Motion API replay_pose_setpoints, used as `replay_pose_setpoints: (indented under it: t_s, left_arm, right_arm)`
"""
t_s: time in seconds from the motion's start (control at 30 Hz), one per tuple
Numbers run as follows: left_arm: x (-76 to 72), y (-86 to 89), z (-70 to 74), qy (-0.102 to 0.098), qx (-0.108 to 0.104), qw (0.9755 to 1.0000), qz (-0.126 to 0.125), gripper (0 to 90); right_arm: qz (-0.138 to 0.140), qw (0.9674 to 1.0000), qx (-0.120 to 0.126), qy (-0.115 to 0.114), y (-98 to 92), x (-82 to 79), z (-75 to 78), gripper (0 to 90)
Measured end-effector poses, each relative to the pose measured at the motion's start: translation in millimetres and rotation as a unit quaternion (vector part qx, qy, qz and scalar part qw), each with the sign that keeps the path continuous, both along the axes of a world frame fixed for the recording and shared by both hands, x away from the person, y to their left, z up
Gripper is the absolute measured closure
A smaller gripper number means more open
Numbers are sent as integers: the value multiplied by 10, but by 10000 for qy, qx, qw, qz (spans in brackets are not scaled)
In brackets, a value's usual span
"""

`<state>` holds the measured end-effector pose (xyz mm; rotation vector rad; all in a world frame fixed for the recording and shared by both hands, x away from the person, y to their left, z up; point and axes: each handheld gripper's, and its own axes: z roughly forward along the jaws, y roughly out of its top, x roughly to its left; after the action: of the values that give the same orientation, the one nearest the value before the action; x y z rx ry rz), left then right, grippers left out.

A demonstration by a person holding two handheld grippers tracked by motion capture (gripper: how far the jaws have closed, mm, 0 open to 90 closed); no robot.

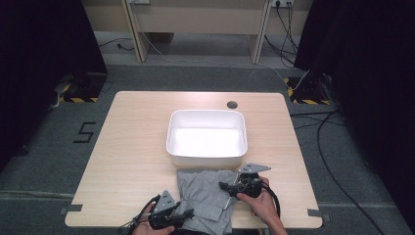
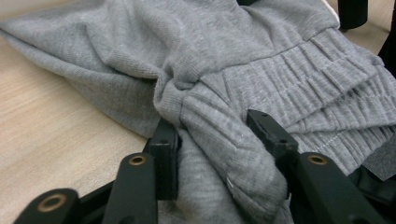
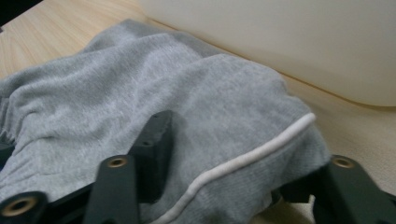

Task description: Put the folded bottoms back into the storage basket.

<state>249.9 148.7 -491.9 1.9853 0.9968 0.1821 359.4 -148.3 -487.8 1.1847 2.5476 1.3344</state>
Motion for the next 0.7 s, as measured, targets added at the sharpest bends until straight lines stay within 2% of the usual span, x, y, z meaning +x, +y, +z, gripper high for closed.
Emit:
replay_pose_setpoints:
  t_s: [0.1,0.2,0.27,0.33,0.7]
  left_arm:
    - [8,10,18,-45,7,10000,-46,623]
    - [-15,3,33,-235,112,9996,-115,668]
    - [-18,-2,50,-349,170,9990,-202,688]
    - [-14,6,54,-337,144,9991,-205,695]
    - [-79,1,210,-462,71,9981,-408,720]
  right_arm:
    - [-44,9999,112,-72,-2,-18,13,570]
    - [-105,9993,321,-149,-46,-37,45,667]
    - [-87,9989,367,-260,-59,-64,70,685]
    - [-86,9986,338,-390,-51,-86,81,692]
    - [17,9964,445,-726,-23,-193,246,717]
